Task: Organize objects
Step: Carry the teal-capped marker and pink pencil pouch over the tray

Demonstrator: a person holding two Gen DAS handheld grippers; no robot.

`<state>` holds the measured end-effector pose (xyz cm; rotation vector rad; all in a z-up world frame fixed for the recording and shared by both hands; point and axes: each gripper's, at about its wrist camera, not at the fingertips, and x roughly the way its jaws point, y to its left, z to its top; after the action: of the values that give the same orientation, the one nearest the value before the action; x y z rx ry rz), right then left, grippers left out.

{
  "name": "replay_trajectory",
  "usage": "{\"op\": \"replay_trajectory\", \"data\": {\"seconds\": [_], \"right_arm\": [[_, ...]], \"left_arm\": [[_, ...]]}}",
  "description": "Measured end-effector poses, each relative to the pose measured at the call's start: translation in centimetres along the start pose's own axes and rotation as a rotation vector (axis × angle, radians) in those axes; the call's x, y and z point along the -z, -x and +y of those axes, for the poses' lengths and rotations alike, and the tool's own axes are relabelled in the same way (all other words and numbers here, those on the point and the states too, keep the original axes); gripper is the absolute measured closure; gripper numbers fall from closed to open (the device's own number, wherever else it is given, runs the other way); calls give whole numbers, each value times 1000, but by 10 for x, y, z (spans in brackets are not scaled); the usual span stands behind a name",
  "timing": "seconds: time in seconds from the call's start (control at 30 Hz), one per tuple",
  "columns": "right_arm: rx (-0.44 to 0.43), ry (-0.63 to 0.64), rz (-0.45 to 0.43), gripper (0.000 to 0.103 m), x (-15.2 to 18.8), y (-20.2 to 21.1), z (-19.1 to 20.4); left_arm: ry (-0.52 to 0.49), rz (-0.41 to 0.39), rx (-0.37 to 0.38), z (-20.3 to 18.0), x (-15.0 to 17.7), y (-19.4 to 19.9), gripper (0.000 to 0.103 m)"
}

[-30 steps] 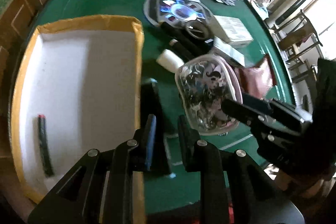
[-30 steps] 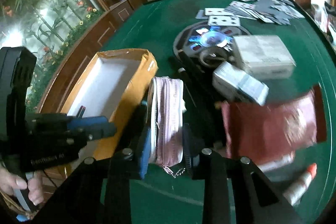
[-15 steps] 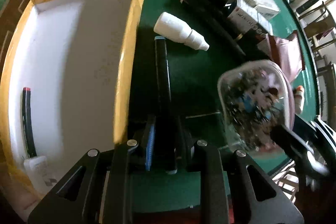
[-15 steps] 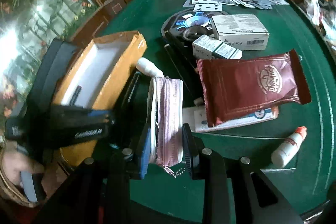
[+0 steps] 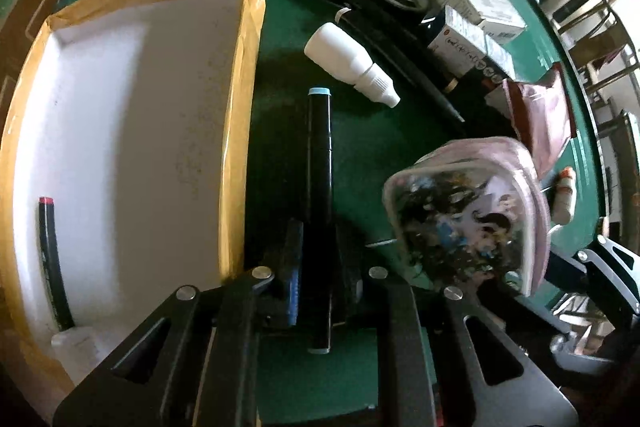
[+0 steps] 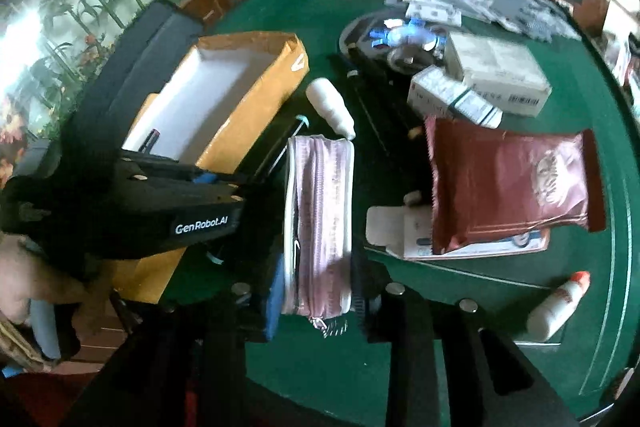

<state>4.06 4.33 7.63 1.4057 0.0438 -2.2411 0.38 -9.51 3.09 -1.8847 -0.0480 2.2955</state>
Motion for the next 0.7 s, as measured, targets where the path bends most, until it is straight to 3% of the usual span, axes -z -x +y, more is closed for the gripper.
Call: {"op": "replay_trajectory", "data": {"seconds": [0.27,0.7], "right_arm": [[36,-105,-76,75,1,33,-29],[61,-159,-134,75,8,55,-40]], "left_arm": [[-7,-40,68,-5,-4,22,89],[-88,-52,87,-32,-11,33,89]]}}
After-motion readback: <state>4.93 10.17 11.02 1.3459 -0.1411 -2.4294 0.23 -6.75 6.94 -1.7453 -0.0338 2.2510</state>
